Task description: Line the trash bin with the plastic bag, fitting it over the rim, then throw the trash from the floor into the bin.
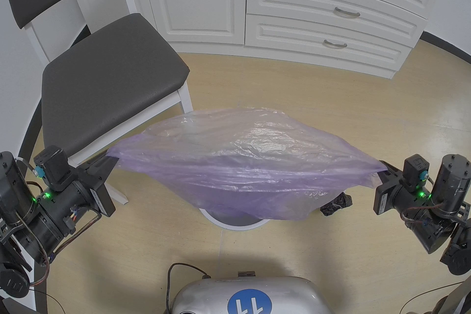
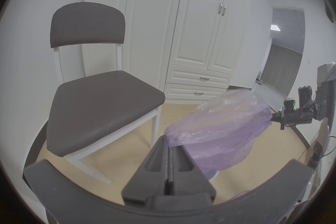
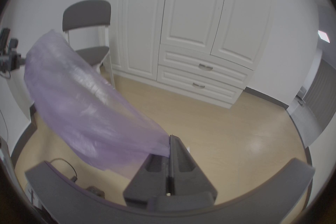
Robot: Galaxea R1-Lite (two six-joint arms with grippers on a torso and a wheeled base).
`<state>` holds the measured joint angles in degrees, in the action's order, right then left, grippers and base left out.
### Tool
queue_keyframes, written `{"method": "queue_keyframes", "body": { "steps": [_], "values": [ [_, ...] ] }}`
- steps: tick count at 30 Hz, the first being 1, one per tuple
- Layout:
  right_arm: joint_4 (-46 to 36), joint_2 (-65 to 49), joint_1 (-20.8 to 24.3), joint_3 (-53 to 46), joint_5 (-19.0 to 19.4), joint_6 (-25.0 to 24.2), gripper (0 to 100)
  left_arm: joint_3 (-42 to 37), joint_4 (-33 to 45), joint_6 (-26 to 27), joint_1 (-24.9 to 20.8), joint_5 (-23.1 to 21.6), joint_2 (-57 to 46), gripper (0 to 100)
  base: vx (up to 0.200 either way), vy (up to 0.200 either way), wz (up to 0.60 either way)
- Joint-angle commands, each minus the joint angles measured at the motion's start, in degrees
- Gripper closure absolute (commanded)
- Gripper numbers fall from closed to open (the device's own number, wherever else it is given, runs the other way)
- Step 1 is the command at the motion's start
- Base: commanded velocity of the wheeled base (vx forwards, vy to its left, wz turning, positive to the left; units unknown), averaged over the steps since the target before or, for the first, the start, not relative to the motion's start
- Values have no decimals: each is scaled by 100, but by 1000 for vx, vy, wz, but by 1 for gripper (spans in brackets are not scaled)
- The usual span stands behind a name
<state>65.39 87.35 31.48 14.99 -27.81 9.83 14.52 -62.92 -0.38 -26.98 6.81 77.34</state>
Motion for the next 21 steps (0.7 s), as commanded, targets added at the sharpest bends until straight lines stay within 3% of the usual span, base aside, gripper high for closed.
{"method": "queue_keyframes", "body": {
  "steps": [1,15,21],
  "values": [
    [9,468,-89,-128,-5,28,100,16,-1,3,123,4,-17,100,0,0,0],
    [53,670,-221,-216,-23,142,100,33,-10,20,123,-5,89,100,0,0,0],
    [1459,775,236,-313,170,107,100,-19,-678,11,-264,-5,124,100,0,0,0]
  ]
}}
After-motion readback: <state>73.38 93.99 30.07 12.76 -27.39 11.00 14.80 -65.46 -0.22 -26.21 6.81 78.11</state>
